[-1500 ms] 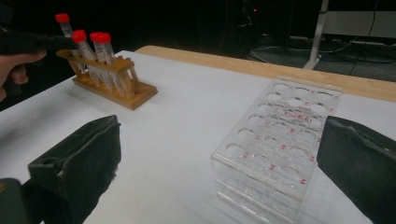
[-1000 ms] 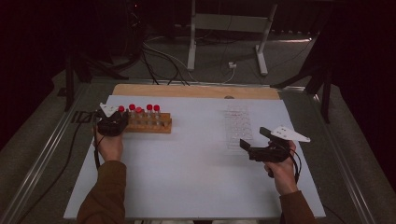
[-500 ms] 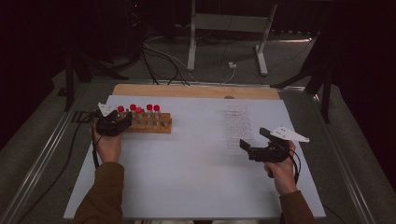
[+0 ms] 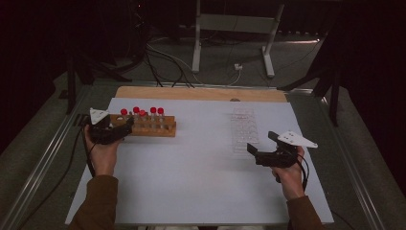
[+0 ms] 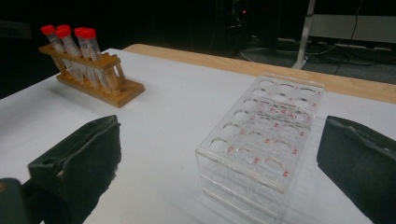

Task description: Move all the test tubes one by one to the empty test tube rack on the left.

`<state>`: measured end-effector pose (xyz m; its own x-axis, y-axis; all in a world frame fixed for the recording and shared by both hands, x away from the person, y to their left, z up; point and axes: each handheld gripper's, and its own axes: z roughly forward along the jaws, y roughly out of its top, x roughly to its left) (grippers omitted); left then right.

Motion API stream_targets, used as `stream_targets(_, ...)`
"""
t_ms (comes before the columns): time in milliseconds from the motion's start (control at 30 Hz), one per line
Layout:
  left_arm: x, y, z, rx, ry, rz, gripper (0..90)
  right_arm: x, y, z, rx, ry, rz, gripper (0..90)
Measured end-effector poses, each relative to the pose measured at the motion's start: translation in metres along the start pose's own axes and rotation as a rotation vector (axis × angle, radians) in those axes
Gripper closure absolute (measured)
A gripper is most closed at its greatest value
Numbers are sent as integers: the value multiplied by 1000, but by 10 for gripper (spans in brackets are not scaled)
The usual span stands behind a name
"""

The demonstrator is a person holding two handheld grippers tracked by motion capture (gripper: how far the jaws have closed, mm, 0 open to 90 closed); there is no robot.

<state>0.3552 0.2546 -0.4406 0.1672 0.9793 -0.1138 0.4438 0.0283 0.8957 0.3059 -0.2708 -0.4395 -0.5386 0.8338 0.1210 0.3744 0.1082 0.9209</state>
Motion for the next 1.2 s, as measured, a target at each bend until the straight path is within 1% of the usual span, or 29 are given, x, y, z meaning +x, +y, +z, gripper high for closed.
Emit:
stream_targets(133, -4, -1, -10, -15, -51, -7, 87, 1, 0, 0, 2, -4, -25, 0)
stream_targets(200, -8, -2, -16, -14, -79, 8, 65, 1, 0, 0, 0, -4, -26, 0)
stream_targets(267, -12, -4, -22, -24, -112, 12, 36, 0, -1, -1, -4, -9, -28, 0)
stream_targets(300, -15, -4, -25, -26, -134, 19, 30, 1, -1, -2, -7, -15, -33, 0)
stream_targets(367, -21, -7, -32, -45, -153, 43, 11, 1, -2, -4, -15, -20, -42, 0)
stream_targets(433, -27, -9, -38, -55, -186, 63, 7, 0, -3, -8, -26, -23, -46, 0)
stream_targets(500, -34, -12, -45, -69, -208, 95, 6, -1, -4, -12, -35, -25, -48, 0)
stream_targets(567, -40, -16, -52, -78, -221, 126, 6, -3, -5, -15, -38, -30, -51, 0)
stream_targets(600, -43, -20, -55, -83, -227, 130, 6, -3, -6, -17, -38, -30, -50, 0)
stream_targets(633, -44, -23, -59, -91, -230, 130, 6, -4, -7, -19, -40, -31, -52, 0)
stream_targets(700, -46, -31, -66, -103, -223, 144, 6, -5, -9, -23, -42, -31, -59, 0)
stream_targets(767, -47, -39, -71, -109, -225, 140, 6, -5, -12, -25, -45, -31, -63, 0)
stream_targets(833, -46, -45, -75, -107, -212, 155, 6, -5, -15, -28, -46, -30, -65, 0)
stream_targets(900, -45, -48, -77, -111, -200, 158, 6, -5, -19, -30, -51, -28, -67, 0)
stream_targets(967, -42, -51, -81, -122, -196, 152, 6, -5, -22, -33, -59, -32, -69, 0)
stream_targets(1033, -40, -54, -84, -130, -182, 149, 6, -5, -24, -35, -66, -33, -70, 0)
stream_targets(1100, -39, -58, -86, -139, -168, 144, 6, -6, -26, -37, -74, -35, -62, 0)
stream_targets(1133, -38, -59, -87, -141, -159, 140, 6, -6, -27, -37, -76, -36, -60, 0)
stream_targets(1200, -36, -60, -89, -147, -153, 126, 6, -6, -30, -39, -80, -45, -58, 0)
